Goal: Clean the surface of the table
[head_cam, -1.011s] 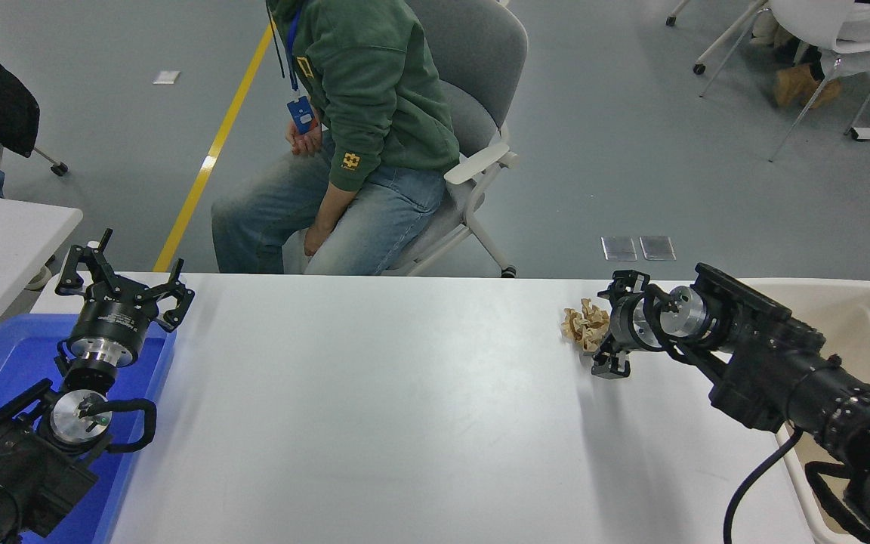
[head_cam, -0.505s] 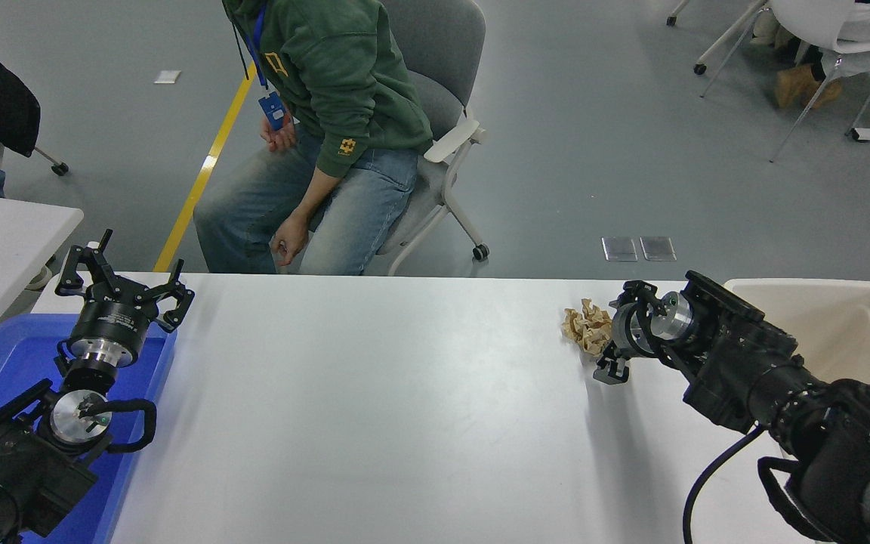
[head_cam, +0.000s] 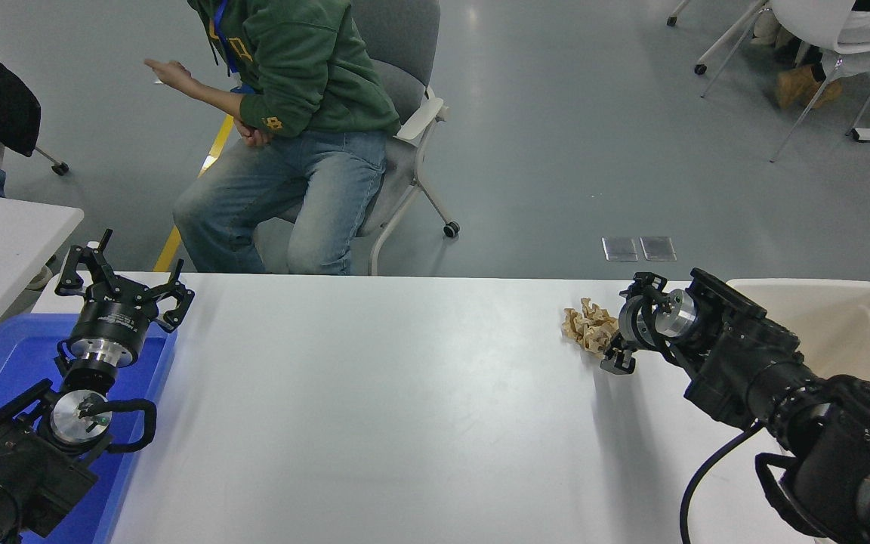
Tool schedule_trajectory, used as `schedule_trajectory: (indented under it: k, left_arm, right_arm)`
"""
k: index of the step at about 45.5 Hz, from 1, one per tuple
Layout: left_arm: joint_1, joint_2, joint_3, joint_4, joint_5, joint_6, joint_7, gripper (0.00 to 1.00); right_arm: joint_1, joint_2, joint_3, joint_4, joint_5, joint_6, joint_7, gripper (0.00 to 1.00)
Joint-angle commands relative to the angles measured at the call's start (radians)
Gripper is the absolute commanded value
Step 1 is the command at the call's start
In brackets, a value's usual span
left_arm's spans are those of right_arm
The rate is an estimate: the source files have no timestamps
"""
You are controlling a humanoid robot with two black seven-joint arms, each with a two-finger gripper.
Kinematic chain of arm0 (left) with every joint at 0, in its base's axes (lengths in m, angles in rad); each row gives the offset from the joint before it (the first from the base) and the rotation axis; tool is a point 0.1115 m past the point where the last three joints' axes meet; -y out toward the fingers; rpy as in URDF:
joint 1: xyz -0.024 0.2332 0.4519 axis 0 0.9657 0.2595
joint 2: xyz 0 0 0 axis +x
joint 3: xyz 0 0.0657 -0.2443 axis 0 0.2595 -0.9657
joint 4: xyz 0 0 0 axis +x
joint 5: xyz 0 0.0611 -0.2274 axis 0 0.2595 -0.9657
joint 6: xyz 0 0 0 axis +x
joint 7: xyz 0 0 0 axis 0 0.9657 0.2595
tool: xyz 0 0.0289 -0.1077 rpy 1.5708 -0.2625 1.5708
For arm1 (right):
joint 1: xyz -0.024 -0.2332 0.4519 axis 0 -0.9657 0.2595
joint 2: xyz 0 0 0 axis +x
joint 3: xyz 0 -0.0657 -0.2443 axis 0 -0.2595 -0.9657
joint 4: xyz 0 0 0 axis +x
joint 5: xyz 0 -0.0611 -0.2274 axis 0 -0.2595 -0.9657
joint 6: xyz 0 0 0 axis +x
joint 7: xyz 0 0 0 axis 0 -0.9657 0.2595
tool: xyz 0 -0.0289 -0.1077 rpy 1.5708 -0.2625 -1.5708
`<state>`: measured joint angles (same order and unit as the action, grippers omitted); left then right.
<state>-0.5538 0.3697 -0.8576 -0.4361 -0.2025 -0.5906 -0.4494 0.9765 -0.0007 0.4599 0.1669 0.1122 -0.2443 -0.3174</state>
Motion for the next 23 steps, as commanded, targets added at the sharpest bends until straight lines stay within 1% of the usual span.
schedule_trajectory:
  k: [1,8,11,17,21,23]
  left_arm:
    - [0.000,0.000,0.000,0.000,0.000,0.000,0.000,1.00]
    - [0.000,0.000,-0.001,0.000,0.000,0.000,0.000,1.00]
    - [0.000,0.000,-0.001,0.000,0.000,0.000,0.000,1.00]
    - [0.000,0.000,0.000,0.000,0.000,0.000,0.000,1.00]
    - [0.000,0.000,0.000,-0.001,0.000,0.000,0.000,1.00]
    - [0.000,0.000,0.000,0.000,0.000,0.000,0.000,1.00]
  right_arm:
    - [-0.010,0.001,-0.007,0.019,-0.002,0.011,0.012,1.00]
    - [-0.030,0.001,-0.010,0.037,-0.005,0.054,0.008,1.00]
    - [-0.036,0.001,-0.014,0.054,-0.014,0.082,-0.009,1.00]
    - [-0.044,0.001,-0.014,0.071,-0.016,0.091,-0.011,1.00]
    - [-0.042,0.001,-0.015,0.066,-0.017,0.094,-0.003,0.96]
    - [-0.042,0.001,-0.017,0.062,-0.017,0.095,-0.002,0.92]
